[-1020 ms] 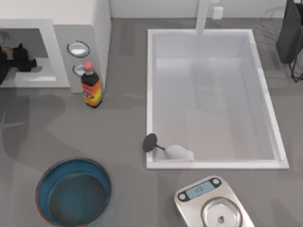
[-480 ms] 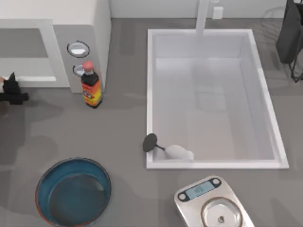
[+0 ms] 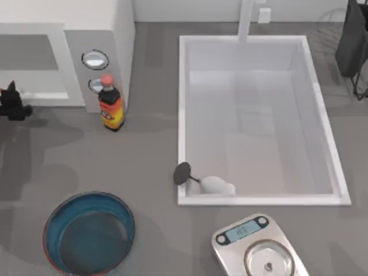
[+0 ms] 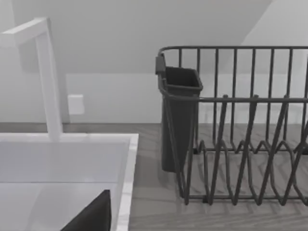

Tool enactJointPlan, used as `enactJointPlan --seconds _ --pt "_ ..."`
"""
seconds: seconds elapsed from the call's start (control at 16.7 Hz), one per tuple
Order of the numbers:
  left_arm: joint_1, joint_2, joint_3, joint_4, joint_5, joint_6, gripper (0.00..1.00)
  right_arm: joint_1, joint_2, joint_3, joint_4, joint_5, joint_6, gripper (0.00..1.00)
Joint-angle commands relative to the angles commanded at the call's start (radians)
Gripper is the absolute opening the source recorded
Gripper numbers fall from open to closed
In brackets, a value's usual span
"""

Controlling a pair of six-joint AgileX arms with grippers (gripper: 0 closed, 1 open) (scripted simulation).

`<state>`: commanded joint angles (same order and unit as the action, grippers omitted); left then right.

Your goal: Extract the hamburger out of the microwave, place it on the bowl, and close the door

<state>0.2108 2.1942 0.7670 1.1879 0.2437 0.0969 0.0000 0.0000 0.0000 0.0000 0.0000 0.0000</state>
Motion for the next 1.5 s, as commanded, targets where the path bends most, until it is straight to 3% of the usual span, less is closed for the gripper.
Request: enactJointPlan --seconds 0.42,0.96,1.2,1.5 --pt "0.001 -0.292 0.014 -0.311 -0.003 0.001 0.0 0.0 0.0 0.0 0.0 0.0 0.0 1.0" --pt "-0.013 -0.327 0.03 -0.393 -0.034 -0.056 0.0 0.0 0.0 0.0 0.0 0.0 0.0 1.0" --pt "-0.07 -0.364 0.083 -0.609 -0.143 -0.282 0.0 0.0 0.0 0.0 0.0 0.0 0.0 1.0" --pt "-0.226 -0.398 0.174 -1.044 -0.359 -0.778 0.0 0.0 0.0 0.0 0.0 0.0 0.0 1.0"
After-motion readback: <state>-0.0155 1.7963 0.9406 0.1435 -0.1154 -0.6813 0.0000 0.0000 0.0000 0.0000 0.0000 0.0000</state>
